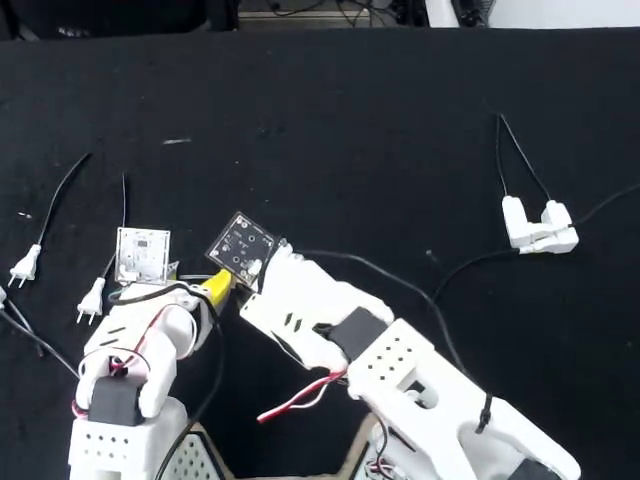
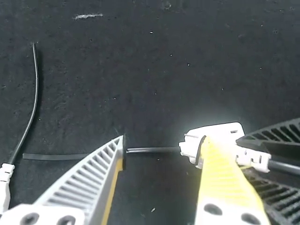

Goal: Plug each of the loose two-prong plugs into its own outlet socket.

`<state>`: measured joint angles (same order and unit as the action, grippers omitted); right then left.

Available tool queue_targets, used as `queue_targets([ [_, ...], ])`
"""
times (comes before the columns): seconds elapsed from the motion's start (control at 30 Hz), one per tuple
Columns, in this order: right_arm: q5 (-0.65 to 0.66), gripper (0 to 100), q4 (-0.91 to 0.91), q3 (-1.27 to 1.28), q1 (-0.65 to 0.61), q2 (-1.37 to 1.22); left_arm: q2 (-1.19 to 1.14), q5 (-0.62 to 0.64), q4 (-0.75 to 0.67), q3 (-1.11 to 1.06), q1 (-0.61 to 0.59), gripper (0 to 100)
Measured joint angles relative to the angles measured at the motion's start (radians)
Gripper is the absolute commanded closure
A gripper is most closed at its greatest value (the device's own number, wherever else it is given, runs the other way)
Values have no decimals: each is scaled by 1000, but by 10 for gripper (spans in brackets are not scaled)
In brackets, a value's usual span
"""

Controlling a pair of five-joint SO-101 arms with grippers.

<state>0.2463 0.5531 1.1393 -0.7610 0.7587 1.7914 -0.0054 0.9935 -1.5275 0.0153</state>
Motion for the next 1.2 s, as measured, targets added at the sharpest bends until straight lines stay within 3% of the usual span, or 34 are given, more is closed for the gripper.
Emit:
queue_targets([
  [0.63, 3, 988, 120, -25, 0, 11, -11, -5, 0, -2, -2, 737],
  [0.97, 120, 988, 597, -425, 112, -126, -11, -5, 0, -2, -89, 737],
  [1.2, 227, 988, 726, -692, 153, -417, -11, -5, 0, -2, -198, 737],
])
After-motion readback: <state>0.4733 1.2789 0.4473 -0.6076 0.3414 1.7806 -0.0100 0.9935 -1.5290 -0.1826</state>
